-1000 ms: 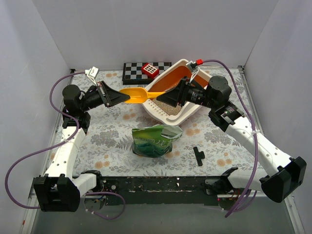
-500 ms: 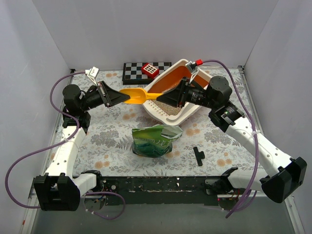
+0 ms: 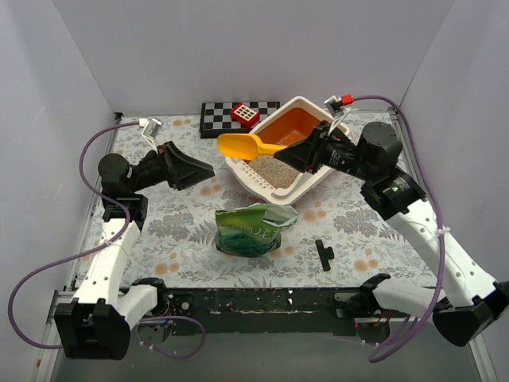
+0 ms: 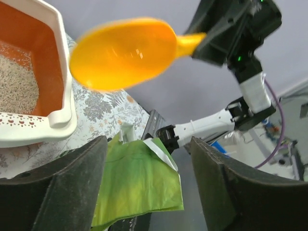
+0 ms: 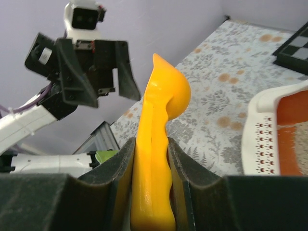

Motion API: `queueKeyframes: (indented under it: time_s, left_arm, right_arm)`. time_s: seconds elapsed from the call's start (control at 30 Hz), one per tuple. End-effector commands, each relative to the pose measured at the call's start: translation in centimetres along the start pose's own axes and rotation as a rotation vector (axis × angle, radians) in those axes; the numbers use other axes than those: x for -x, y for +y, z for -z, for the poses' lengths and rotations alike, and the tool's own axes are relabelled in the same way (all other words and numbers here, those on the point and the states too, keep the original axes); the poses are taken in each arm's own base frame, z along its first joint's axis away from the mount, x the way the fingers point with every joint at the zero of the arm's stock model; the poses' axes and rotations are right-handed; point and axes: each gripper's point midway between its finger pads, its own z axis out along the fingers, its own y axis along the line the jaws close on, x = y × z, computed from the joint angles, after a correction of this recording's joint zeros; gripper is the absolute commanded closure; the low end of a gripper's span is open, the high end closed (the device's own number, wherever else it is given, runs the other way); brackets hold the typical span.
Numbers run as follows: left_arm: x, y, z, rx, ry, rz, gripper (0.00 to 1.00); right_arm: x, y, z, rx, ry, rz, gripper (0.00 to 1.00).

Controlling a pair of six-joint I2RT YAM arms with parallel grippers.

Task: Fill the litter box with clean litter

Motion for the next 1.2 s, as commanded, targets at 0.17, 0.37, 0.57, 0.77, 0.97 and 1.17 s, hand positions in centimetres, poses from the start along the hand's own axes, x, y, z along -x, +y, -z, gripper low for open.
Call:
queueKeyframes:
  time_s: [0.17, 0.37, 0.57, 0.77, 0.97, 1.17]
  left_arm:
    - [-6.1, -3.7, 0.0, -0.202, 0.218, -0.314, 0.23]
    - [-8.4, -2.0, -1.1, -0.163, 0.258, -0.496, 0.14]
    - [-8.9, -1.7, -1.4, -0.135, 0.267, -0.563, 0.12]
    - [-10.1, 0.4, -1.6, -0.029, 0.3, -0.612, 0.12]
    - [-10.8, 2.1, -1.7, 0.049, 0.313, -0.66, 0.19]
    - [-11.2, 2.7, -2.3, 0.05, 0.328, -0.673, 0.5]
  right_arm:
    - [3.1, 0.9, 8.0, -0.251, 0.012, 0.135, 0.99]
    - [1.0, 1.5, 11.5, -0.32, 0.09, 0.128, 0.99]
    - [-1.6, 2.0, 13.2, -0.327, 0.186, 0.088, 0.99]
    - [-2.7, 2.5, 14.5, -0.343, 0.226, 0.043, 0.99]
    - [-3.5, 2.9, 15.2, -0.35, 0.254, 0.008, 0.99]
    - [-4.4, 2.2, 14.8, -0.361, 0.295, -0.02, 0.99]
